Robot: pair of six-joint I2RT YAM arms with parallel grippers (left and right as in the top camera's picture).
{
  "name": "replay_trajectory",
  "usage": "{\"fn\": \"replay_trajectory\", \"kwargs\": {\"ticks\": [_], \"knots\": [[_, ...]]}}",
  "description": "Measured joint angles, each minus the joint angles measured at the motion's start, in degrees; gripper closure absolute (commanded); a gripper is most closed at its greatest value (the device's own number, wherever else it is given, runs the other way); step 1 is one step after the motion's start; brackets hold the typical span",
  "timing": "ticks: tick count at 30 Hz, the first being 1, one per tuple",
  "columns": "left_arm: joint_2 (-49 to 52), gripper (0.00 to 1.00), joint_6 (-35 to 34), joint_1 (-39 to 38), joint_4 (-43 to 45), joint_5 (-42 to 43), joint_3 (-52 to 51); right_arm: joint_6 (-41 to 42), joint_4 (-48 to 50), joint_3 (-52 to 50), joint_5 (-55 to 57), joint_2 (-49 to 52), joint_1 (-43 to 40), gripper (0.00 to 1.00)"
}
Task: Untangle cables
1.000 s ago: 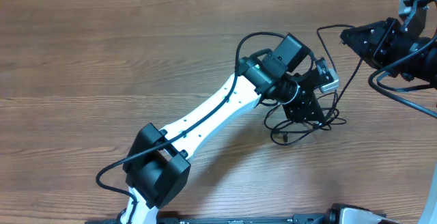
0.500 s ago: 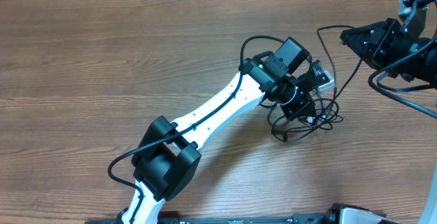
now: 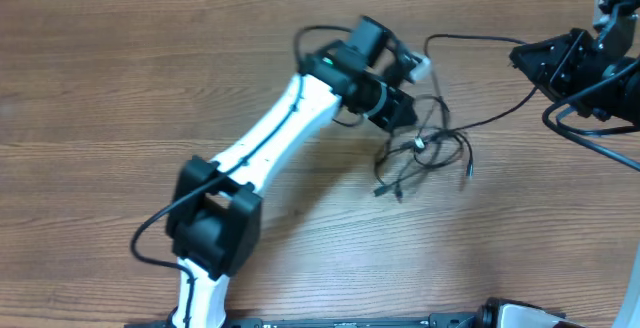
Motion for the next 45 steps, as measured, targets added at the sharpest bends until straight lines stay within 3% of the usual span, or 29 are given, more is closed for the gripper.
{"fn": "replay_trajectory", "kwargs": {"ticks": [13, 23, 37, 45], "knots": [[-17.14, 0.96, -2.64, 6.23, -7.76, -10.01, 0.15, 1.03, -1.97, 0.0, 12.15, 5.7, -3.54, 0.96], [-26.14, 0.95, -4.09, 16.11, -9.92, -13.75, 0.35, 1.01, -2.6, -0.02, 21.84, 10.75, -9.18, 0.96], [-29.53, 0.96, -6.93, 31.63, -11.85, -14.12, 0.44, 1.03, -2.6, -0.31, 24.28, 18.53, -17.55, 0.96], [-29.53, 0.96, -7.72, 35.58, -12.66, -18.01, 0.46, 1.01, -2.8, -1.42, 24.2, 21.97, -23.06, 0.96]]}}
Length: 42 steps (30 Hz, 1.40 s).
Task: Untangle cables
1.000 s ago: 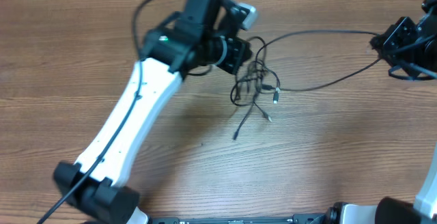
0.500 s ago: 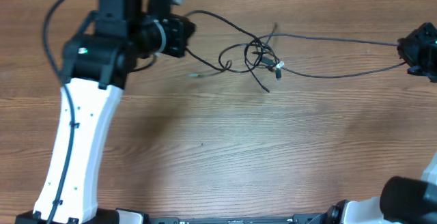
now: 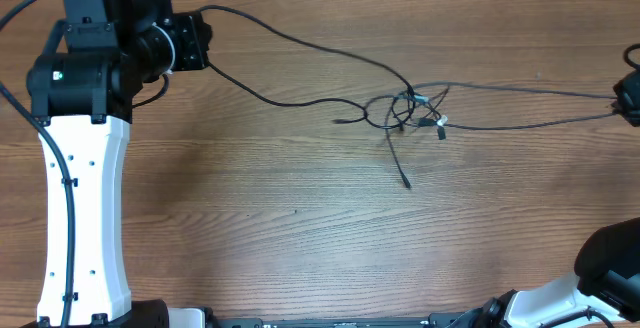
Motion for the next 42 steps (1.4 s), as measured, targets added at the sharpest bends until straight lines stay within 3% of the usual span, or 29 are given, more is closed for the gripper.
{"fn": "replay_trajectory", "kwargs": {"ticks": [10, 25, 30, 37, 42], "knots": [[0.0, 0.96, -4.44, 8.24, -0.5, -7.72, 0.0, 0.0, -0.02, -0.02, -2.64, 0.02, -3.89, 0.96], [0.0, 0.96, -9.7, 27.91, 2.4, -2.54, 0.0, -1.79, 0.17, -0.02, -6.51, 0.0, -4.2, 0.96], [0.0, 0.96, -7.67, 23.34, 2.4, 0.37, 0.0, -7.19, -0.28, -0.02, -13.14, 0.0, -1.84, 0.96], [0.0, 0.96, -5.09, 11.28, 5.38, 3.67, 0.0, -17.79, -2.34, -0.02, -23.1, 0.0, 8.55, 0.96], [0.0, 0.96, -4.0, 4.76, 8.28, 8.55, 0.76, -21.66, -3.28, -0.02, -26.27, 0.0, 14.29, 0.83]]}}
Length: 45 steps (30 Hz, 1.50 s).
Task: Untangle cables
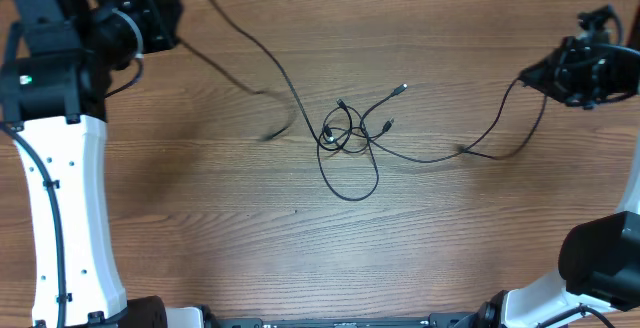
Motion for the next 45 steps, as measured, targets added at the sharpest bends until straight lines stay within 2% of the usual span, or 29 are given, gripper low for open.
{"fn": "replay_trajectory", "kwargs": {"ticks": [1, 3, 6, 7, 12, 19, 25, 33, 42, 45], "knots": [[0.0, 0.96, 0.0, -1.11, 0.26, 1.05, 0.5, -0.33, -0.04, 0.0, -0.33, 0.02, 0.92, 0.79], [0.0, 0.96, -0.04, -3.48, 1.6, 3.41, 1.9, -0.96, 0.0, 0.0, -1.09, 0.0, 2.58, 0.62], [0.0, 0.96, -0.85, -6.54, 5.05, 6.86, 4.74, -1.6, 0.15, 0.0, -1.84, 0.0, 4.13, 0.25], [0.0, 0.96, -1.44, -7.63, 6.29, 8.13, 6.08, -1.55, 0.11, 0.0, -2.27, 0.0, 4.63, 0.24], [0.0, 0.96, -6.34, -9.92, 12.2, 12.26, 11.65, -1.9, 0.09, 0.0, -2.67, 0.0, 6.43, 0.2], [-0.26, 0.96, -19.34, -9.9, 30.23, 15.8, 17.94, -2.29, 1.84, -0.02, -2.64, 0.0, 12.81, 0.19], [-0.66, 0.96, -30.14, -9.9, 42.01, 16.83, 18.97, -0.24, 9.68, -5.7, -2.86, -0.09, 19.63, 0.25], [-0.66, 0.96, -36.59, -9.9, 43.93, 16.79, 18.99, 6.62, 21.75, -14.19, -2.69, 0.07, 25.07, 0.34], [-0.66, 0.96, -38.86, -9.9, 45.18, 15.69, 18.99, 14.8, 28.94, -15.26, -1.29, 0.33, 32.35, 0.39], [-0.66, 0.96, -38.95, -9.9, 45.18, 15.26, 18.99, 17.49, 32.72, -18.36, -1.2, 0.44, 34.73, 0.45]]}}
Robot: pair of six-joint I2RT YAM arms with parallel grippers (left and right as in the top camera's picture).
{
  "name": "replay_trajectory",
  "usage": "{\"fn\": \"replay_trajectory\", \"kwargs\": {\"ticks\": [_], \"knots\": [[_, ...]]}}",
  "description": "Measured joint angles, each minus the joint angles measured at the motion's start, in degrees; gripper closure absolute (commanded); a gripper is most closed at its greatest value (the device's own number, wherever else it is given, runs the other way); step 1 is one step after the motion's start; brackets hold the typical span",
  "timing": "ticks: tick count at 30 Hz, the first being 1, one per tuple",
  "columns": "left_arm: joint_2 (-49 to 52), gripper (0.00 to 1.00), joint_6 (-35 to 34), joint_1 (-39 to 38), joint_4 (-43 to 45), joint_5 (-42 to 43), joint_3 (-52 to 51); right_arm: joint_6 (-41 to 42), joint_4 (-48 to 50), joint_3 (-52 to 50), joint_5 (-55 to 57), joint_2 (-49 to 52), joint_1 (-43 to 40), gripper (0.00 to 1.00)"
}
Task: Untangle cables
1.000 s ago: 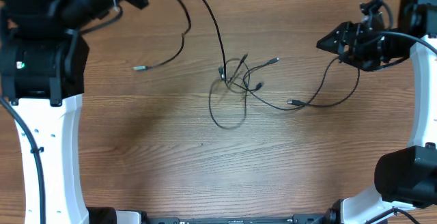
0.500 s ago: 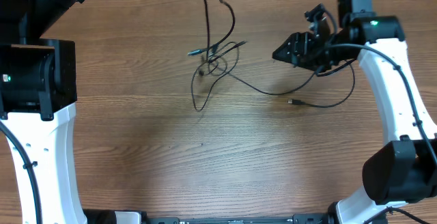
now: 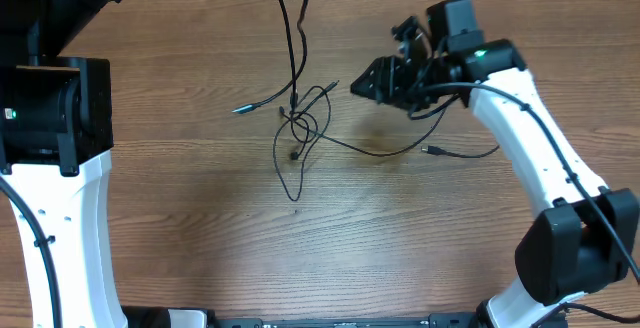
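A tangle of thin black cables (image 3: 297, 128) lies at the table's middle, with a plug end (image 3: 240, 109) pointing left and a loop hanging toward the front. Two strands (image 3: 292, 28) rise from the tangle and leave the top edge, held aloft on the side of my left gripper, which the frame edge cuts off. My right gripper (image 3: 358, 88) hovers just right of the tangle, pointing left. Its jaws are too dark to read. A slack strand runs right from the tangle to a loose plug (image 3: 430, 150) beneath the right arm.
The wooden table (image 3: 200, 228) carries nothing else. My left arm (image 3: 55, 118) stands tall along the left edge. The right arm (image 3: 530, 138) reaches diagonally in from the front right corner, with its own wiring looped near the wrist.
My right gripper has moved from the far right edge to just beside the tangle. The left arm has risen toward the top edge, lifting two strands. The tangle sits a little further left.
First my left gripper was down in the tangle at centre right, the right gripper at the far right. Then both were far apart with cables stretched between them. Then the cables hung slack around a central knot. Now the right gripper is at the knot and the left holds strands up.
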Motion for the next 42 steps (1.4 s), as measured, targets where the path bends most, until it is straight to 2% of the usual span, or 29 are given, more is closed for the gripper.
{"fn": "replay_trajectory", "kwargs": {"ticks": [5, 13, 19, 20, 21, 22, 25, 29, 36, 42], "knots": [[0.0, 0.96, -0.59, 0.0, 0.0, -0.2, 0.0, 5.75, 8.87, -6.69, 0.13, 0.68, 3.02, 0.53], [0.0, 0.96, -1.66, 0.0, 0.09, -0.42, 0.0, 15.1, 25.11, -11.8, 0.09, 3.39, 5.84, 0.56], [0.0, 0.96, -2.78, 0.0, 0.15, -0.59, 0.0, 20.55, 27.76, -11.8, 3.61, 3.8, 7.89, 0.75], [0.0, 0.96, -3.13, 0.0, 0.15, -0.7, 0.0, 21.44, 27.78, -11.8, 4.68, 3.89, 8.0, 0.8], [0.0, 0.96, -3.3, 0.0, 0.17, -0.94, 0.0, 21.92, 27.78, -11.8, 5.6, 4.07, 8.0, 0.9], [0.0, 0.96, -3.76, 0.11, 0.42, -1.33, 0.0, 22.62, 27.67, -11.8, 6.91, 4.44, 7.96, 0.96], [0.02, 0.96, -6.12, 1.75, 4.92, -2.16, -0.04, 23.85, 23.39, -11.74, 10.58, 5.68, 7.67, 0.96], [-0.02, 0.96, -10.97, 9.51, 11.39, -3.58, 0.07, 24.06, 13.51, -11.89, 17.07, 7.41, 4.61, 0.96], [-0.02, 0.96, -16.46, 20.48, 11.82, -5.18, 0.07, 21.64, 3.89, -11.98, 23.12, 7.61, -8.24, 0.96], [-0.02, 0.96, -18.69, 23.17, 11.96, -6.51, 0.07, 16.5, -0.48, -11.98, 25.9, 7.61, -17.75, 0.96]]}}
